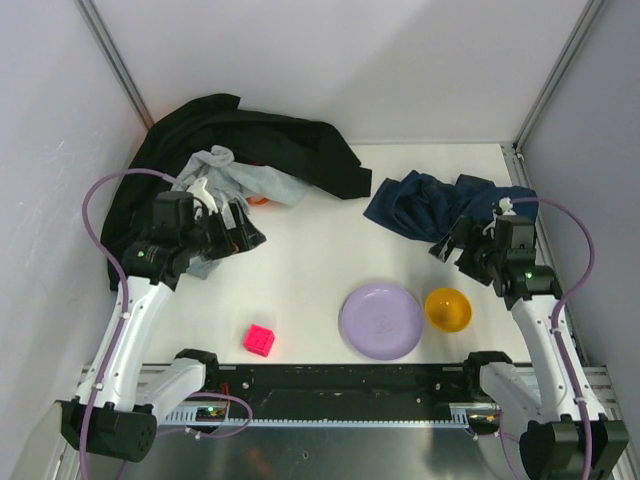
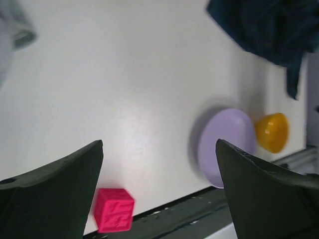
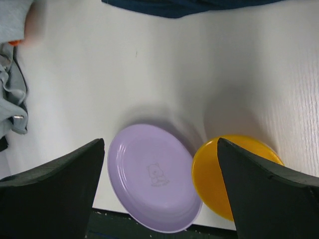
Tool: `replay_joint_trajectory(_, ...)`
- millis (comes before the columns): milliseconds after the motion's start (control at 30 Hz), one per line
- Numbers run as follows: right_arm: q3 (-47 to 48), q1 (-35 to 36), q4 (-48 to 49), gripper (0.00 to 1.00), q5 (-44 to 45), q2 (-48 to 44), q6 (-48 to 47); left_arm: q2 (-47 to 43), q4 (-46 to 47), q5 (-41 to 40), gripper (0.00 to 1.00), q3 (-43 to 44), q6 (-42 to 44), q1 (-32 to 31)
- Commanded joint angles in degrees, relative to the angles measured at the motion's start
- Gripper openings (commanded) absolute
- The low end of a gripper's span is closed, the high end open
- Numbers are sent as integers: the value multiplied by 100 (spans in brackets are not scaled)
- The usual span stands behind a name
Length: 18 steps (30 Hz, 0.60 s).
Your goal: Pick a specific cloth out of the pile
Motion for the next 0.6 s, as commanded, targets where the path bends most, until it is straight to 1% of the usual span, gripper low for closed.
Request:
replay_joint_trajectory(0,-120,352,-416,99,419,-483,54,-288,-592,-1398,100,-117,434,-48)
replay_joint_trajectory(100,-220,498,-635,99,580,-939,132,-441,-781,-1949,100,-195,411,-50)
replay_joint_trajectory(167,-256,549,-737,99,632,-1304,196,-586,-839,-2143,100,-262,356,-48)
replay_joint_trajectory(367,-292,571,-907,99,781,-2301,338,-1110,-845,-2171,100,-446,254,-48)
replay_joint_trajectory(467,-343,576,-909,99,802,-2557,391,-1325,-816,-2074,100,-461,269,-50)
replay_joint_trajectory(567,-383,571,-826,99,775,-2614,394,-1448,-711,-2105,100,-472,310,-48)
